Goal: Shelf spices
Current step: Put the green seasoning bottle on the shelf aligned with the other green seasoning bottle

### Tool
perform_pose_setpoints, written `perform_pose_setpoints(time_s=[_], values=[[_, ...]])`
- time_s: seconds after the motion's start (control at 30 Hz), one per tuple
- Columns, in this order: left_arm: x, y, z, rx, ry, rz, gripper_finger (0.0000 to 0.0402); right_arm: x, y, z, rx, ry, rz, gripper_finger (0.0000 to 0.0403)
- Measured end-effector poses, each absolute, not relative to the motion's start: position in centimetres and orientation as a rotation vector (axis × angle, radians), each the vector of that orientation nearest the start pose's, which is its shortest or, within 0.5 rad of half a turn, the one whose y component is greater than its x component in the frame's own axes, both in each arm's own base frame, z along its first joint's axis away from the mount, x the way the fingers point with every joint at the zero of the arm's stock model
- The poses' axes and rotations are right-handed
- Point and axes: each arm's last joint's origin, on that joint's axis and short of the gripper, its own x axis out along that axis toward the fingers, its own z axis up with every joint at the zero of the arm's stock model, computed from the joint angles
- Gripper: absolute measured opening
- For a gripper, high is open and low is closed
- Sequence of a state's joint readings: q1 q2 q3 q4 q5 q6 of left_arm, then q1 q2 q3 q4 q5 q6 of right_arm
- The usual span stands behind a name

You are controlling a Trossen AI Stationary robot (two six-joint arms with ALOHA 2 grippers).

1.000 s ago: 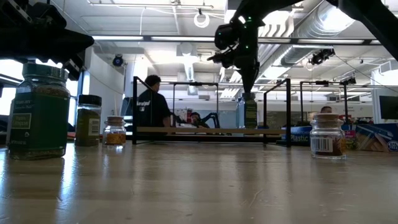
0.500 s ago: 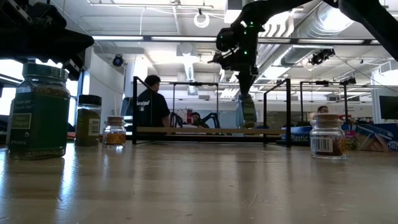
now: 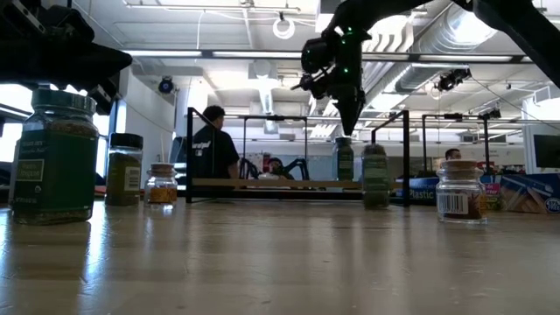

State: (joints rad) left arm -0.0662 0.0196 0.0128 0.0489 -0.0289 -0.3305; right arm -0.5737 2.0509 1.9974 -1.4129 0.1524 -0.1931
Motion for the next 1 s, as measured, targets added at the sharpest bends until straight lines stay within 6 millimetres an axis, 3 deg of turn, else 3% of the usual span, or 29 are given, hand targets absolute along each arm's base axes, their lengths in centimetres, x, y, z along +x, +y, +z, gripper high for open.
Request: perform_pose_setpoints(time_s=[0.1, 0.33, 0.43, 0.53, 0.7, 0.87, 1.0], values=[[9.8, -0.6, 17.1, -0.332, -0.036, -0.046, 0.0001, 34.5, -19.4, 29.5, 0.117, 1.501, -0.434, 0.0054], [9.8, -0.7, 17.0, -0.331, -0.022, -0.081, 0.0001, 37.4, -10.5, 30.9, -0.007, 1.449, -0.343, 0.0018], [9.8, -0.7, 17.0, -0.331, -0.02, -0.094, 0.0001, 37.6, -7.3, 31.3, -0.038, 1.432, -0.311, 0.0004], [9.8, -0.7, 17.0, -0.331, -0.02, -0.095, 0.0001, 36.8, -5.8, 31.0, -0.104, 1.472, -0.369, 0.0002], [9.8, -0.7, 17.1, -0.331, -0.022, -0.09, 0.0001, 33.7, -8.5, 31.9, -0.163, 1.439, -0.603, 0.0003], [9.7, -0.6, 17.6, -0.358, -0.084, -0.083, 0.0001, 31.2, -14.9, 33.2, 0.037, 1.25, -0.627, 0.003], [9.7, -0.6, 18.3, -0.361, -0.159, -0.067, 0.0001, 29.4, -20.0, 33.3, 0.056, 1.182, -0.543, 0.0096]])
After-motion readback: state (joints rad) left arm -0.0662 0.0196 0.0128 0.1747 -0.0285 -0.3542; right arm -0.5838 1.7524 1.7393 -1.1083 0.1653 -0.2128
